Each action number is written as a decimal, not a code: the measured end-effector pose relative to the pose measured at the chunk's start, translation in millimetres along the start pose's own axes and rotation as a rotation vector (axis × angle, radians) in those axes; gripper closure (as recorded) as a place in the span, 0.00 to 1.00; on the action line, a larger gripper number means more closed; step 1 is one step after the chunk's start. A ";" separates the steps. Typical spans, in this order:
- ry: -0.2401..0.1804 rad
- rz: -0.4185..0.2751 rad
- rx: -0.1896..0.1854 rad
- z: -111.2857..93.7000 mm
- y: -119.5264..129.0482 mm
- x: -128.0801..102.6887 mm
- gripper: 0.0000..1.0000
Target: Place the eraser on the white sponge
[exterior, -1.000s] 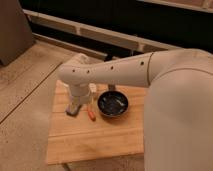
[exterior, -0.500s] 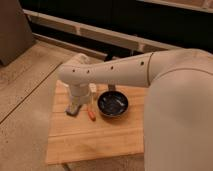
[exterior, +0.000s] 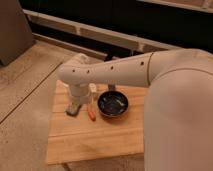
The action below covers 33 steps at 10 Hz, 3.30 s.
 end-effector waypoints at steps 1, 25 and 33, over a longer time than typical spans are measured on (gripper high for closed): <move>0.000 0.000 0.000 0.0 0.0 0.0 0.35; -0.434 -0.527 0.043 -78.0 1.3 -74.4 0.35; -0.524 0.117 -0.036 -68.3 -91.0 -156.7 0.35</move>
